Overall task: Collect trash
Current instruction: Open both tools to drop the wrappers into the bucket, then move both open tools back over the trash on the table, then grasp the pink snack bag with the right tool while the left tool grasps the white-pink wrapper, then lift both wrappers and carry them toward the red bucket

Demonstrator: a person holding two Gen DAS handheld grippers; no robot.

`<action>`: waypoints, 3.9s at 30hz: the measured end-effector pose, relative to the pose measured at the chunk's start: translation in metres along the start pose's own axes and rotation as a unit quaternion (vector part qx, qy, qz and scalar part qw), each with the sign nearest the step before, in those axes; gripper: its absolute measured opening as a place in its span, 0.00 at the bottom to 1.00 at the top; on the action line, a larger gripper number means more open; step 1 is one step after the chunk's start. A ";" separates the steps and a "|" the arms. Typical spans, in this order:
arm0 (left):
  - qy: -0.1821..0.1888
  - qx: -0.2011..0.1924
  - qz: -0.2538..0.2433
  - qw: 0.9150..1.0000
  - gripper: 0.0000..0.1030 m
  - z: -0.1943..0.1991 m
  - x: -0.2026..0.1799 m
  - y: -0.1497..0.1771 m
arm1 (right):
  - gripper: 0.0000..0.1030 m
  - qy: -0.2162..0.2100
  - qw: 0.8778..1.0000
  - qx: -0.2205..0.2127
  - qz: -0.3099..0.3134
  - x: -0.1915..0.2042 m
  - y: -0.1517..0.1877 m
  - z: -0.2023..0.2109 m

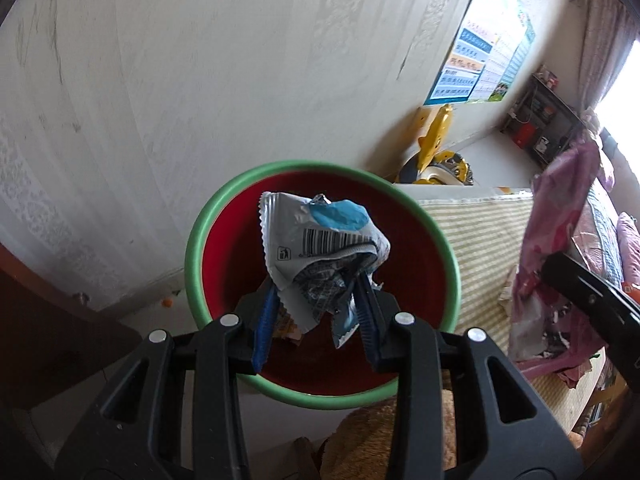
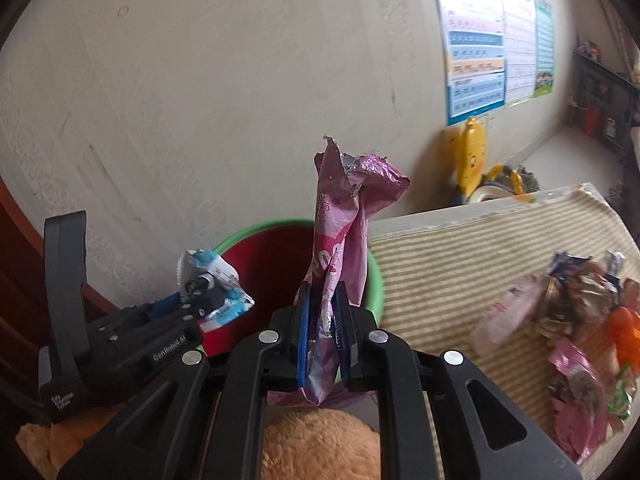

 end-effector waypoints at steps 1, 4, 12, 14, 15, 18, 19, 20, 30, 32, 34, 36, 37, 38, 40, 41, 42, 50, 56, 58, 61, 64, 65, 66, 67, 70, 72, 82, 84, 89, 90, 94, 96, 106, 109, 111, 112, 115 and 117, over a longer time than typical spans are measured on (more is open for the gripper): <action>-0.001 0.003 0.003 1.000 0.34 -0.002 0.002 0.001 | 0.11 -0.002 1.000 0.003 0.000 0.001 0.000 -0.004; -0.003 0.010 0.007 1.000 0.33 -0.008 0.005 0.003 | 0.13 -0.002 1.000 0.010 0.007 0.003 -0.003 -0.015; -0.015 0.011 0.032 0.999 0.52 -0.012 0.013 0.002 | 0.39 -0.006 1.000 0.008 0.001 0.001 -0.003 -0.029; -0.017 0.009 0.033 0.999 0.57 -0.011 0.013 0.002 | 0.44 -0.008 1.000 0.008 -0.002 0.000 -0.004 -0.032; -0.019 0.008 0.033 0.999 0.58 -0.011 0.014 0.002 | 0.44 -0.010 1.000 0.008 -0.004 -0.001 -0.004 -0.032; -0.023 0.008 0.031 0.999 0.61 -0.010 0.013 0.001 | 0.45 -0.010 1.000 0.004 -0.007 0.000 -0.003 -0.028; -0.023 0.007 0.028 0.999 0.61 -0.009 0.012 0.001 | 0.45 -0.010 1.000 0.002 -0.009 -0.001 -0.003 -0.027; -0.024 0.006 0.026 0.999 0.61 -0.008 0.011 0.001 | 0.46 -0.010 1.000 0.000 -0.013 -0.003 -0.001 -0.023; -0.009 -0.003 -0.014 1.000 0.63 0.006 -0.017 0.006 | 0.56 0.062 0.997 -0.005 -0.045 -0.057 0.033 0.031; -0.004 -0.005 -0.027 1.000 0.63 0.009 -0.025 0.008 | 0.57 0.102 0.993 0.007 -0.057 -0.084 0.051 0.046; 0.006 -0.006 -0.040 0.999 0.64 0.012 -0.035 0.011 | 0.57 0.137 0.988 0.016 -0.075 -0.108 0.070 0.060; 0.014 -0.006 -0.051 0.999 0.64 0.015 -0.043 0.014 | 0.57 0.180 0.978 0.028 -0.102 -0.138 0.093 0.078; 0.017 -0.006 -0.056 0.998 0.64 0.016 -0.048 0.016 | 0.57 0.198 0.973 0.035 -0.117 -0.152 0.104 0.087; 0.021 -0.005 -0.062 0.998 0.65 0.017 -0.054 0.018 | 0.57 0.215 0.966 0.044 -0.134 -0.167 0.117 0.096; 0.027 -0.002 -0.069 0.997 0.65 0.017 -0.063 0.023 | 0.57 0.229 0.960 0.054 -0.149 -0.186 0.131 0.106; 0.030 0.000 -0.073 0.997 0.65 0.017 -0.068 0.025 | 0.57 0.236 0.958 0.057 -0.152 -0.192 0.136 0.111; 0.034 0.005 -0.078 0.996 0.65 0.018 -0.075 0.028 | 0.57 0.237 0.958 0.058 -0.151 -0.196 0.138 0.114; 0.050 0.013 -0.132 0.990 0.65 0.028 -0.117 0.050 | 0.47 0.181 0.976 0.113 -0.045 -0.186 0.117 0.069; 0.048 0.007 -0.163 0.985 0.69 0.034 -0.137 0.059 | 0.55 0.205 0.960 0.186 -0.031 -0.203 0.130 0.026; 0.044 0.005 -0.178 0.983 0.69 0.030 -0.148 0.061 | 0.53 0.207 0.960 0.184 -0.029 -0.202 0.132 0.027; 0.044 0.008 -0.204 0.978 0.69 0.017 -0.168 0.062 | 0.25 0.180 0.967 0.174 -0.046 -0.197 0.136 0.039; 0.051 0.022 -0.221 0.974 0.69 -0.003 -0.189 0.063 | 0.21 0.162 0.973 0.153 -0.065 -0.189 0.148 0.059; 0.053 0.027 -0.224 0.973 0.69 -0.009 -0.193 0.063 | 0.21 0.155 0.975 0.141 -0.076 -0.186 0.154 0.071; 0.055 0.035 -0.228 0.971 0.69 -0.018 -0.201 0.064 | 0.21 0.149 0.976 0.134 -0.089 -0.181 0.157 0.080; 0.060 0.042 -0.232 0.970 0.69 -0.026 -0.207 0.064 | 0.21 0.147 0.976 0.128 -0.098 -0.179 0.158 0.084; 0.072 0.065 -0.237 0.967 0.69 -0.049 -0.223 0.064 | 0.21 0.137 0.975 0.111 -0.134 -0.172 0.178 0.110; 0.078 0.080 -0.233 0.966 0.69 -0.066 -0.232 0.066 | 0.21 0.139 0.973 0.106 -0.153 -0.170 0.193 0.122; 0.071 0.142 -0.228 0.961 0.40 -0.121 -0.262 0.075 | 0.22 0.132 0.969 0.102 -0.183 -0.176 0.208 0.133; 0.070 0.149 -0.224 0.961 0.37 -0.122 -0.259 0.076 | 0.23 0.130 0.969 0.105 -0.181 -0.175 0.208 0.127; 0.064 0.154 -0.218 0.962 0.33 -0.099 -0.239 0.082 | 0.29 0.123 0.969 0.109 -0.185 -0.174 0.209 0.116; 0.067 0.156 -0.219 0.961 0.33 -0.094 -0.237 0.085 | 0.29 0.121 0.969 0.110 -0.186 -0.174 0.210 0.114; 0.072 0.155 -0.237 0.956 0.35 -0.072 -0.228 0.103 | 0.36 0.113 0.969 0.114 -0.188 -0.173 0.213 0.110; 0.072 0.154 -0.238 0.956 0.39 -0.070 -0.226 0.109 | 0.44 0.110 0.969 0.108 -0.192 -0.173 0.212 0.111; 0.073 0.169 -0.233 0.955 0.40 -0.078 -0.226 0.121 | 0.55 0.108 0.958 0.096 -0.247 -0.188 0.223 0.126; 0.078 0.161 -0.228 0.957 0.36 -0.066 -0.223 0.118 | 0.55 0.096 0.955 0.096 -0.264 -0.191 0.226 0.128; 0.084 0.145 -0.220 0.961 0.36 -0.052 -0.219 0.113 | 0.55 0.089 0.954 0.096 -0.270 -0.191 0.227 0.128; 0.088 0.136 -0.216 0.963 0.36 -0.043 -0.216 0.111 | 0.55 0.086 0.954 0.097 -0.272 -0.190 0.228 0.128; 0.097 0.105 -0.212 0.967 0.36 -0.018 -0.211 0.106 | 0.55 0.072 0.951 0.104 -0.282 -0.188 0.230 0.124; 0.100 0.082 -0.211 0.969 0.36 0.000 -0.208 0.100 | 0.55 0.069 0.949 0.110 -0.287 -0.186 0.231 0.121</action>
Point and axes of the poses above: each gripper's, at about its wrist camera, not at the fingertips, and z roughly against the way its jaws point, x to its left, y to its underside, the point moved 1 cm from there along -z, roughly the way its jaws point, and after that the axes turned 9 degrees about z, right-handed, at the moved point
